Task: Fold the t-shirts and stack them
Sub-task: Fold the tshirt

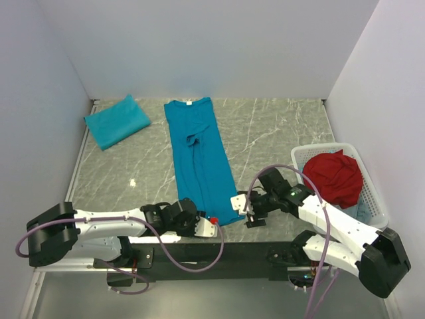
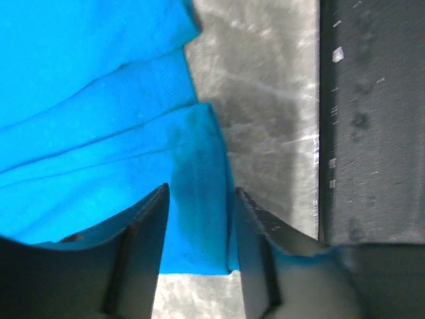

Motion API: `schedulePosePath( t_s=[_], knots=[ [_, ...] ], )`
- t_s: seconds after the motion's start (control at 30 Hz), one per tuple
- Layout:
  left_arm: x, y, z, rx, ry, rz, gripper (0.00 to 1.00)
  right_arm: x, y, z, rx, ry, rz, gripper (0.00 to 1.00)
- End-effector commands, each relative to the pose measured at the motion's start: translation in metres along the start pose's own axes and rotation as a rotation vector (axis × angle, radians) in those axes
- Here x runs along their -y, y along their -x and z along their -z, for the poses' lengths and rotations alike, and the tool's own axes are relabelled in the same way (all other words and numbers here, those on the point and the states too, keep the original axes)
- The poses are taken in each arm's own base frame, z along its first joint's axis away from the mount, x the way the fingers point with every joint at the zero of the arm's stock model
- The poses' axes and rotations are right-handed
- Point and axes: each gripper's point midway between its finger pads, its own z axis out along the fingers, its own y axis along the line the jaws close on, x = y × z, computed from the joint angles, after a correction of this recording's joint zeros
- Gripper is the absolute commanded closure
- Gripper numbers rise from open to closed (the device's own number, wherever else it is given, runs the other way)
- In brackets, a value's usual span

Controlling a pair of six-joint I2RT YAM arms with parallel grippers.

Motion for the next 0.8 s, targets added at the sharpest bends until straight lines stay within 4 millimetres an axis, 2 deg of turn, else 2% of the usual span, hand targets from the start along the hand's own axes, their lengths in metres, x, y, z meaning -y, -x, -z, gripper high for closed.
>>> schedulePosePath(
  t_s=[0.0, 0.07, 0.17, 0.23, 0.47, 0.63, 0.77],
  knots=[
    [0.000, -0.020, -0.002, -0.078, 0.023, -0.017, 0.58, 0.003, 0.006, -0.006, 0.010, -0.012, 0.045, 0.23],
    [0.002, -0.024, -0.003, -0.094, 0.013, -0.018, 0.67, 0.000, 0.005, -0.008, 0.006, -0.007, 0.063, 0.23],
    [0.003, -0.024, -0.004, -0.096, 0.011, -0.006, 0.92, -0.002, 0.006, -0.011, 0.010, -0.005, 0.100, 0.23],
    [0.002, -0.021, -0.004, -0.084, 0.020, 0.013, 0.99, -0.004, 0.008, -0.014, 0.014, 0.003, 0.118, 0.23],
    [0.001, -0.011, 0.001, -0.026, 0.045, 0.021, 1.00, -0.010, -0.001, -0.034, -0.045, 0.033, 0.155, 0.24],
    [-0.005, 0.000, 0.008, 0.029, 0.076, 0.021, 1.00, 0.004, -0.011, -0.041, -0.106, -0.024, 0.119, 0.27],
    [-0.005, 0.001, 0.009, 0.036, 0.079, 0.018, 1.00, 0.005, -0.019, -0.045, -0.152, -0.027, 0.122, 0.29]
  ],
)
